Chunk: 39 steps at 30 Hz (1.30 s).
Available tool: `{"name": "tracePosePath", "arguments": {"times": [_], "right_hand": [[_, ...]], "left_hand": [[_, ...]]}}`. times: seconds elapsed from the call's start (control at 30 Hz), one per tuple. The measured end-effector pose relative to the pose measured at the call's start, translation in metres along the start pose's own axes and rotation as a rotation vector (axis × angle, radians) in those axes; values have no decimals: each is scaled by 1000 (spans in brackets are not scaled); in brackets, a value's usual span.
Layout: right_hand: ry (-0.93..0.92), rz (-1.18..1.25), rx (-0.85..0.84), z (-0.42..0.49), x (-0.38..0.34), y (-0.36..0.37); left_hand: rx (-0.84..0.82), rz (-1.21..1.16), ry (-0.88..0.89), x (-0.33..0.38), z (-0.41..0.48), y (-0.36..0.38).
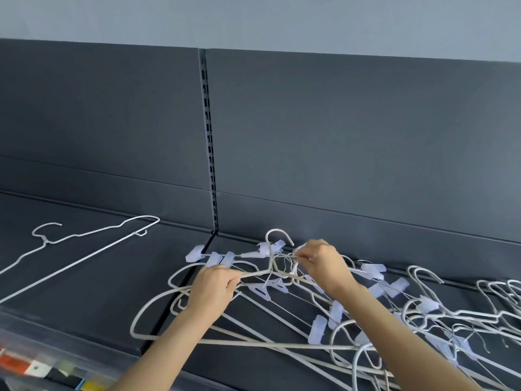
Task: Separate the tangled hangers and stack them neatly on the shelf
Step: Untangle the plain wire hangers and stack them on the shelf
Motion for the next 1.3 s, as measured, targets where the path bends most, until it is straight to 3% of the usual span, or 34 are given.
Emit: {"name": "tracePosePath", "arguments": {"times": [0.1,0.23,0.4,0.87,1.03,1.17,1.3], "right_hand": [[117,125,89,11,9,-18],[216,185,84,17,18,-23],[364,451,134,23,18,-33],[382,715,202,28,15,-59],[333,583,227,33,10,-68],[336,430,322,28,28,-84],[345,260,304,13,58,-90]], "left_hand": [[9,-2,0,-2,-2,-1],[22,21,57,5,2,-8],[39,67,35,-2,2,-9],[158,-37,-29,7,7,-42],[170,-85,-3,22,14,-49],[164,-123,-37,12,13,-54],[133,-150,-113,-11,9,-56]]}}
Point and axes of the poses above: each hand's wrist, its own z-axis towards the middle knuckle, its own y-axis out of the palm, x = y × z, the point moved 8 cm from there along z, towards the middle knuckle, and after that the axes turned 11 degrees about x, right-handed, at the moved point
